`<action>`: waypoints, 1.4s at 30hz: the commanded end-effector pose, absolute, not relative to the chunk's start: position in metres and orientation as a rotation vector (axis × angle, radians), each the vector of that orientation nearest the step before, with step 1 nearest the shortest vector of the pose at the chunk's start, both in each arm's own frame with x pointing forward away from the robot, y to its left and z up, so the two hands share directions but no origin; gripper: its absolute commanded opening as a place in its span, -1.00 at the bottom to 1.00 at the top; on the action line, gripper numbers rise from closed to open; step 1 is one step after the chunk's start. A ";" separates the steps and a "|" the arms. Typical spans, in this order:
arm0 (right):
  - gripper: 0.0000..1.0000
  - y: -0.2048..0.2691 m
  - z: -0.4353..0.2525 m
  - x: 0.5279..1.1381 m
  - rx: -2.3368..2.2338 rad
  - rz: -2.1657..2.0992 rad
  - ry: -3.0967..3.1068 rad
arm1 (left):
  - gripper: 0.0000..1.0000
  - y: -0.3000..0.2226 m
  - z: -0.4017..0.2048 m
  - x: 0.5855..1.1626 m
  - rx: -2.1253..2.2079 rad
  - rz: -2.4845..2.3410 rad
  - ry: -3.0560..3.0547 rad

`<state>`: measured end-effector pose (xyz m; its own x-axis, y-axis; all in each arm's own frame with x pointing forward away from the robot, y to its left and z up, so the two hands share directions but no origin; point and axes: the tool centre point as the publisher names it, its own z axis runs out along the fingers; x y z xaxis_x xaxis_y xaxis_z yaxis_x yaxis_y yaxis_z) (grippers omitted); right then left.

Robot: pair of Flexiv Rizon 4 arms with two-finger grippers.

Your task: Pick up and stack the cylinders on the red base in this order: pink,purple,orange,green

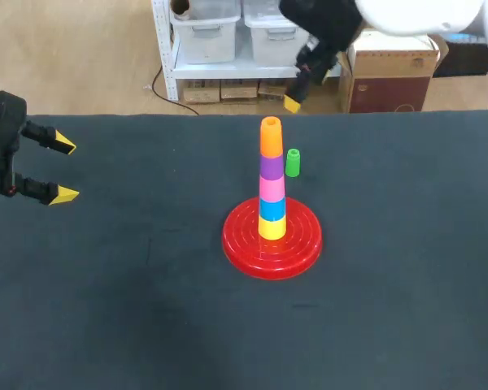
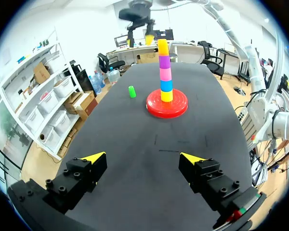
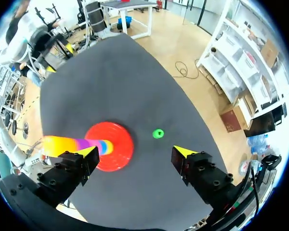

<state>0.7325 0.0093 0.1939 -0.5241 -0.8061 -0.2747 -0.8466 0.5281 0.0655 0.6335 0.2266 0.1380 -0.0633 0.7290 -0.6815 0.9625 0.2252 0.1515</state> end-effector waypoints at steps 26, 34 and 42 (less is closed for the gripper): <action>1.00 0.002 0.028 0.795 -1.861 -0.039 2.587 | 1.00 0.227 0.137 0.633 1.557 -0.454 1.844; 1.00 -0.007 0.023 0.792 -1.851 -0.032 2.590 | 1.00 0.227 0.137 0.633 1.557 -0.454 1.844; 0.78 0.001 0.022 0.791 -1.896 -0.023 2.563 | 1.00 0.227 0.137 0.633 1.557 -0.454 1.844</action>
<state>0.8015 0.0027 0.0227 -0.2927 -0.9536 0.0711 -0.9544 0.2959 0.0396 0.6335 0.2267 0.1380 -0.0633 0.7291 -0.6815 0.9624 0.2252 0.1515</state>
